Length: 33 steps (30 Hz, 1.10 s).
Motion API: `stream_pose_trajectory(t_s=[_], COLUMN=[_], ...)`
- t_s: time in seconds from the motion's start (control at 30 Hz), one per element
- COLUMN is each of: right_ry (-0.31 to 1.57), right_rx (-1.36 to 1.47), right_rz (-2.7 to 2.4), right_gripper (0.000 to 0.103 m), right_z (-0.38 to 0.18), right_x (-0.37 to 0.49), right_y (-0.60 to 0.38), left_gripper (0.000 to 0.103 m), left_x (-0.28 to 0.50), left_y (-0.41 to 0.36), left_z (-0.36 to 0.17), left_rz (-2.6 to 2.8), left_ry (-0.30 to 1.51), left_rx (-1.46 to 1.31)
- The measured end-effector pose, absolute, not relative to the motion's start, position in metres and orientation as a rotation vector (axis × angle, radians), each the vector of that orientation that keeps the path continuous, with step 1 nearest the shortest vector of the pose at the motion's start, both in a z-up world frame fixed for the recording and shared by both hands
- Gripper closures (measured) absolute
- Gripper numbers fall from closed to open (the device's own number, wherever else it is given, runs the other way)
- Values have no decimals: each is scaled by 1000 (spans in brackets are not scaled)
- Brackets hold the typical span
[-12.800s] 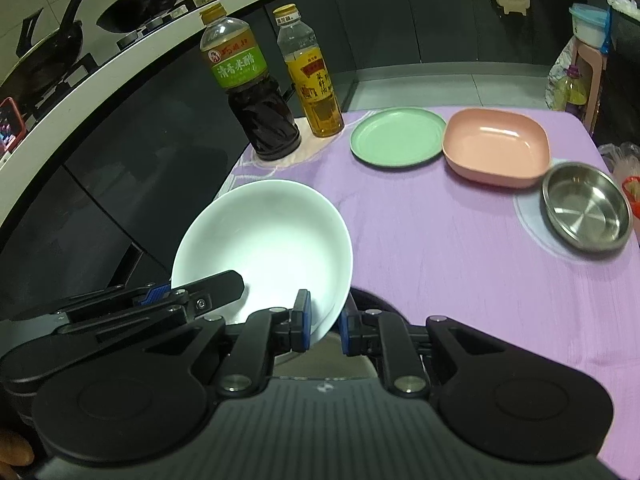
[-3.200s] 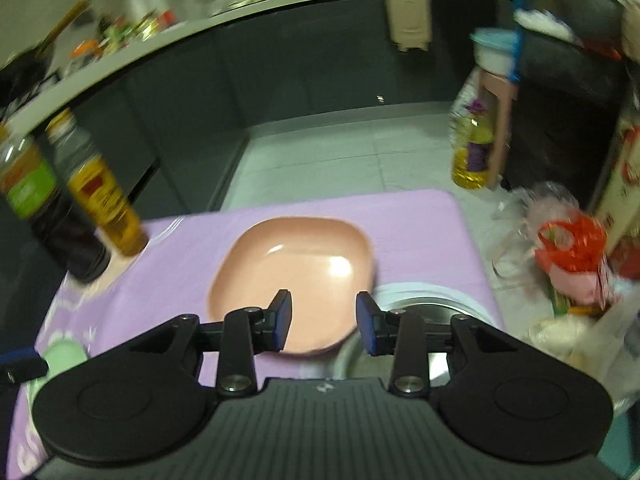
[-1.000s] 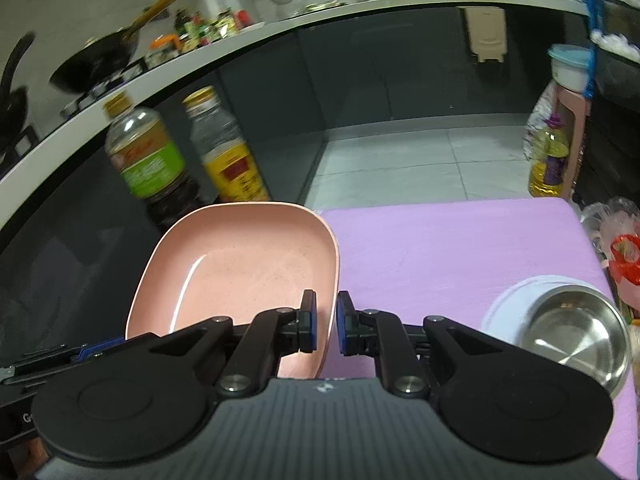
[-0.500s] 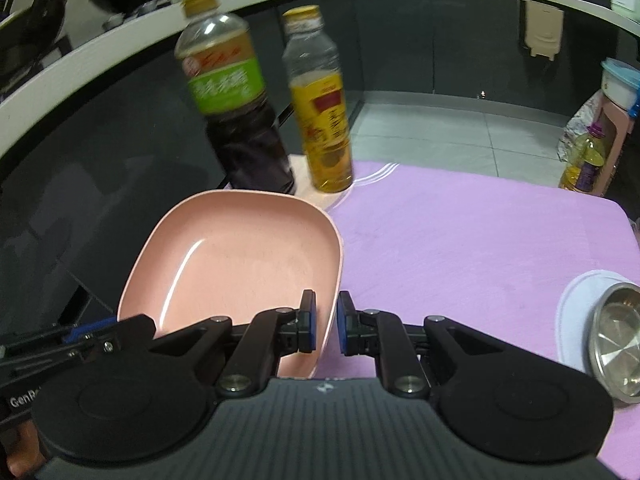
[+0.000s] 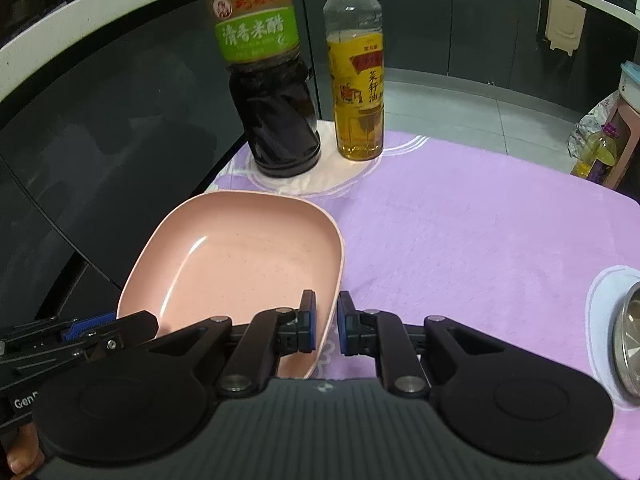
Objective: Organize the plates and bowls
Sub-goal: 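Carry the pink dish with both grippers and lower it onto the green plate, then open both grippers and withdraw from the pink dish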
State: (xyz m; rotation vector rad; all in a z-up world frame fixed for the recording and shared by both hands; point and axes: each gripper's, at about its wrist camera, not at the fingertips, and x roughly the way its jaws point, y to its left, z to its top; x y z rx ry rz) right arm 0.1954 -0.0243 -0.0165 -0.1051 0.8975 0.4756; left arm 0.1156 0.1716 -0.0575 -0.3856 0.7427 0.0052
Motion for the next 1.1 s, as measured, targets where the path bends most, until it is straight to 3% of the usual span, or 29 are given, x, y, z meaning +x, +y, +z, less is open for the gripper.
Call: stream_pose_trajectory(t_s=[1.1], right_ry=[975], right_rx=[-153], right_rz=[485], right_gripper=[92], right_z=[-42], right_x=[202], right_y=[-2], left_gripper=[84], left_x=[121], left_y=[185], left_z=[-82], left_rz=[28], left_ry=[811], left_rx=[-403])
